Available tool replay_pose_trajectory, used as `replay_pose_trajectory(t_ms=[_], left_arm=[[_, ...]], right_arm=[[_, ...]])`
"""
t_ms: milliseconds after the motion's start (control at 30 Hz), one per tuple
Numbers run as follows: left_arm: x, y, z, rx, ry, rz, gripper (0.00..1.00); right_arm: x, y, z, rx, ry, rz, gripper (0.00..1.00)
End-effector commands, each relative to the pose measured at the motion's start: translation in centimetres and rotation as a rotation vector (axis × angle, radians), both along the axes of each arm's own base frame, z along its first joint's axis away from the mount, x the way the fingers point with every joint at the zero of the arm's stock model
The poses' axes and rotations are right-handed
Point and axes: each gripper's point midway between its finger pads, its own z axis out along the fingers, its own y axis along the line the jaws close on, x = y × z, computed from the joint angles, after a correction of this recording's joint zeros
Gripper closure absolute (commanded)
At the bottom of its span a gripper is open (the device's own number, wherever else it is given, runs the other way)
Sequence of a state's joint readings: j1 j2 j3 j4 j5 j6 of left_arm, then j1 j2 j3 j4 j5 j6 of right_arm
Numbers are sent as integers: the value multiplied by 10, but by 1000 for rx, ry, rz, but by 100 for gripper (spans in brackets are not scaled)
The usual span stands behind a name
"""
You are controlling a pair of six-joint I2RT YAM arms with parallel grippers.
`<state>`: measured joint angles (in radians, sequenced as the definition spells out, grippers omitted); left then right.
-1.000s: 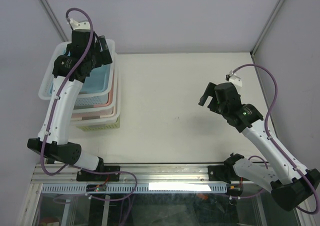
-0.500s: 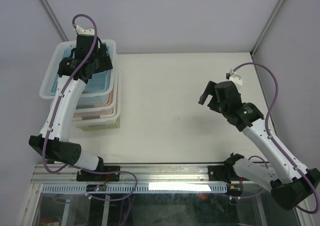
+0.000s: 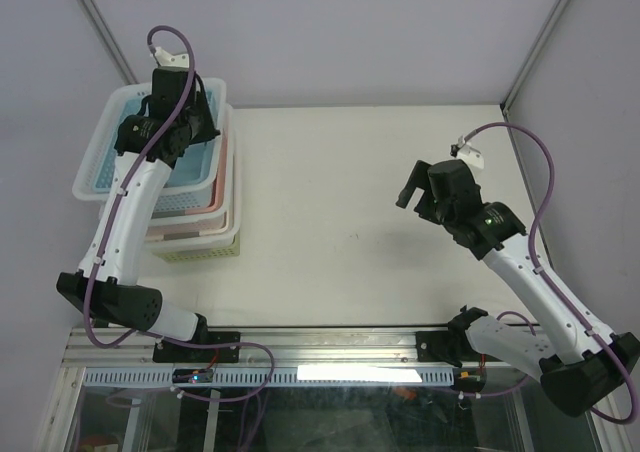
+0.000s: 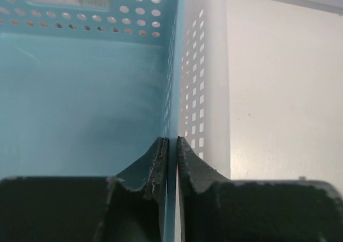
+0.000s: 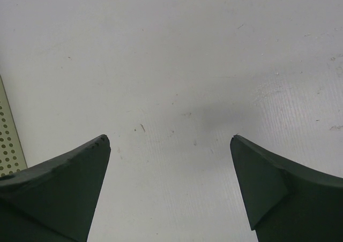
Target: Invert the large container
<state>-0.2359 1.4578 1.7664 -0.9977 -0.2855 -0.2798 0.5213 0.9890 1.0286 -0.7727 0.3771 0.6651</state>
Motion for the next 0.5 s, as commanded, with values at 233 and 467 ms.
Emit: replay_pose_trajectory(t_ms=[233, 467], left_arm=[[-12, 8, 99, -8, -256, -24, 100], [-17, -4, 145, -39, -381, -107, 100]], right_arm=[[4, -5, 28, 36, -80, -36, 1], [4, -3, 26, 47, -74, -36, 1]])
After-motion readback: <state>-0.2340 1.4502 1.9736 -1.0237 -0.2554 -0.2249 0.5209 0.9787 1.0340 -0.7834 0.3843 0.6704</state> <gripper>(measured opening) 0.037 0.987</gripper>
